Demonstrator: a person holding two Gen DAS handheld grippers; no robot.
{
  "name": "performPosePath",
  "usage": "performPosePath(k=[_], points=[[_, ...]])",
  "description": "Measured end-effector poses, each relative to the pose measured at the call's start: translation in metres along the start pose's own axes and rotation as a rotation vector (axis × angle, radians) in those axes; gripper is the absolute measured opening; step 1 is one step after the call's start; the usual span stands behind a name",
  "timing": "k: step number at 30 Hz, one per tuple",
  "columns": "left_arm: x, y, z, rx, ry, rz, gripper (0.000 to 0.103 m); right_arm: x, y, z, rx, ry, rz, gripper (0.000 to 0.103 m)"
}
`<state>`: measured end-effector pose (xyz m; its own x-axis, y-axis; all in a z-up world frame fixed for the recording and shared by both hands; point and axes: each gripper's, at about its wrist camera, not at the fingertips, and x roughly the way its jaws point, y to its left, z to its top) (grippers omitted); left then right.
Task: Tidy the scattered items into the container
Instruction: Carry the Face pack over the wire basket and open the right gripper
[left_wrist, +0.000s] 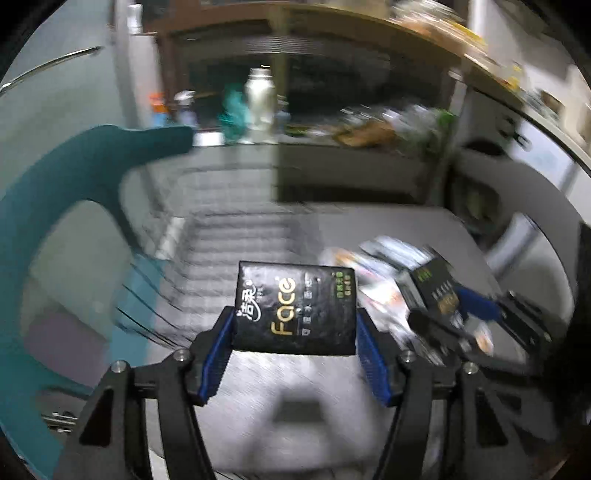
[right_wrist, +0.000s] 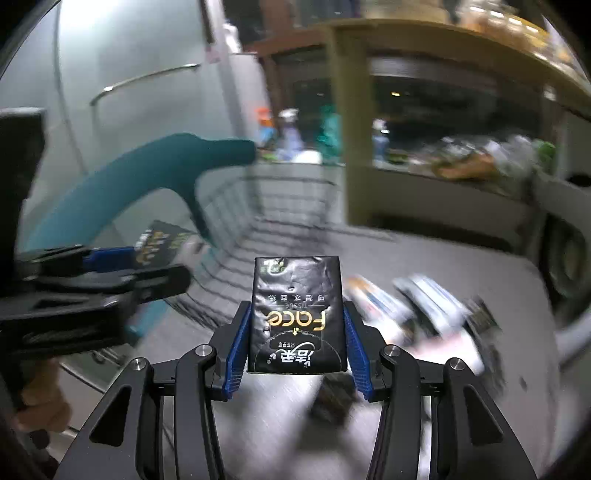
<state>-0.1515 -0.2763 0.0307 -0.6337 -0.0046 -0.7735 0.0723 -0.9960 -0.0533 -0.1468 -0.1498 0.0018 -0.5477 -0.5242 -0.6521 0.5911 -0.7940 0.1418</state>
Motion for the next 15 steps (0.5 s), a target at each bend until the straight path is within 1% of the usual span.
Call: performPosePath(k=[2,3,4,6,8,12,15], points=[[0.022,0.028,0.017,-0.041,0.041,0.047,0.068,0.024,0.015,0.016,-0.027,0.021,0.037,0.048],[0.033,0.035,0.022,-0.053,0.058,0.061,0.068,0.034,0.021,0.02,-0.039,0.025,0.045,0.048],[0.044,0.046,0.024,-0.071,0.078,0.076,0.068,0.043,0.027,0.023,-0.052,0.032,0.046,0.048],[0.055,0.065,0.022,-0.094,0.1,0.084,0.068,0.06,0.039,0.025,-0.068,0.053,0.048,0.048],[0.067,0.073,0.026,-0.11,0.113,0.095,0.068,0.073,0.044,0.024,-0.062,0.075,0.054,0.048],[0.068,0.08,0.008,-0.12,0.118,0.107,0.068,0.087,0.04,0.02,-0.022,0.092,0.071,0.048],[0.074,0.082,0.007,-0.133,0.125,0.102,0.069,0.09,0.034,0.019,-0.001,0.092,0.069,0.05]])
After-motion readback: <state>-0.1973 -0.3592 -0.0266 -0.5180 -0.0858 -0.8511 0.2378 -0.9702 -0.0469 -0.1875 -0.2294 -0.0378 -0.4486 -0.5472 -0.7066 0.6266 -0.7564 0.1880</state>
